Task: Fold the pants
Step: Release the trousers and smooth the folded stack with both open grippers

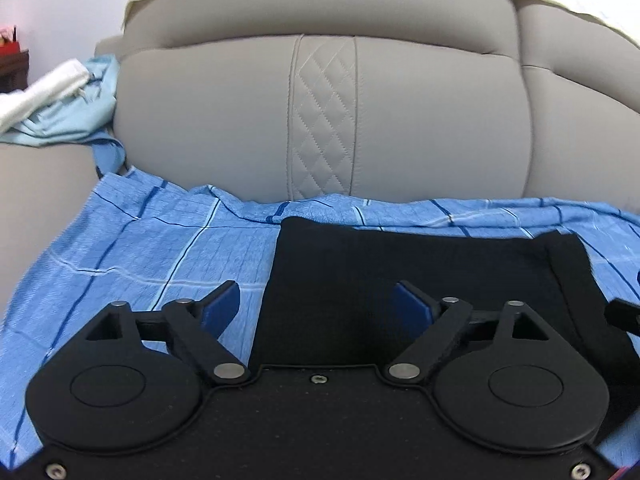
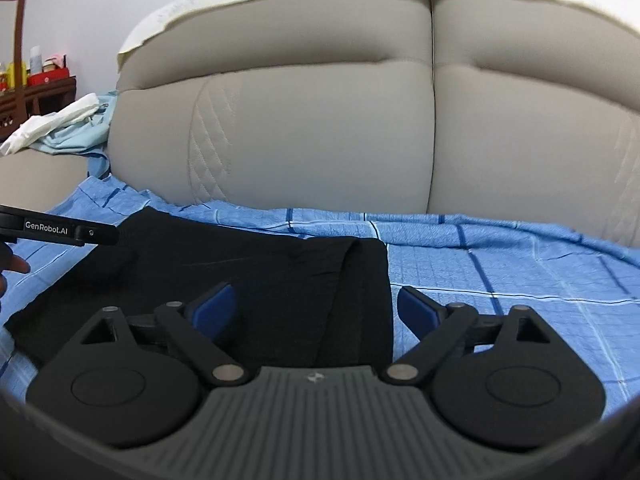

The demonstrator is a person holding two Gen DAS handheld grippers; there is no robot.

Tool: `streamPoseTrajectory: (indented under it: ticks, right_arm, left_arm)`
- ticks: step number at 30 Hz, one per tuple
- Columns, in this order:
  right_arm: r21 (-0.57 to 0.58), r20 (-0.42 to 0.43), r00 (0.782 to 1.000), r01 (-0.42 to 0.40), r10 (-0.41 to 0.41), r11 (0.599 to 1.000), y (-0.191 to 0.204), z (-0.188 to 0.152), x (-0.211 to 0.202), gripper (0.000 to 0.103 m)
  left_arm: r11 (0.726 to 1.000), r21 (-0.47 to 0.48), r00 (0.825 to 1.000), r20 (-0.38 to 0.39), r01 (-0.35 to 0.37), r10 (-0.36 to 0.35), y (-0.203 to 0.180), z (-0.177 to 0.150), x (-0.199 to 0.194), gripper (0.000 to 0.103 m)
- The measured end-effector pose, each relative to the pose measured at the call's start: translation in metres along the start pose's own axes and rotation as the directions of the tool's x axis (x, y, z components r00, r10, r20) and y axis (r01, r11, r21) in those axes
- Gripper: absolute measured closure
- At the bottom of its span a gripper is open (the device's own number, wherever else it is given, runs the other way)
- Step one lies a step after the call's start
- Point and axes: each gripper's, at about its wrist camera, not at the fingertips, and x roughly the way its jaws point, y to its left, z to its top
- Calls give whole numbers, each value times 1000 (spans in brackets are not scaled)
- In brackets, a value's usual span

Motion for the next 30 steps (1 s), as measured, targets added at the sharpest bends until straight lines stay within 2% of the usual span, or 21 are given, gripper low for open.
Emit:
streamPoseTrajectory:
  ticks: [5,10,15,21,26,30]
  right_arm:
    - [-51,42,999,18,-16,999,30,-8,-16,5]
    - [-110,6,997,75,-75,991,49,-22,-11,5]
    - [-128,-50,985,157,-165,979,43,-39,-7,5]
    - [-61,-40,973,225,-227,972,21,-51,-11,4]
    - [70,-58,981,187,-183,980,1,-53,-14,3]
    - [52,-14,987,159,-159,986,13,-59,-37,3]
  left_arm:
    - [1000,14,1000,10,8,-8,-7,-22,-28,14]
    - [999,53,1000,-18,-2,3,-17,-46,-36,14]
    - [995,92,998,-52,-25,30,-22,-65,-32,13]
    - [997,72,999,-47,5,-2,-23,-74,-37,8]
    - [999,54,998,-54,-9,12,-25,-76,-47,8]
    - [1000,25,999,-50,9,-7,-25,-79,-61,6]
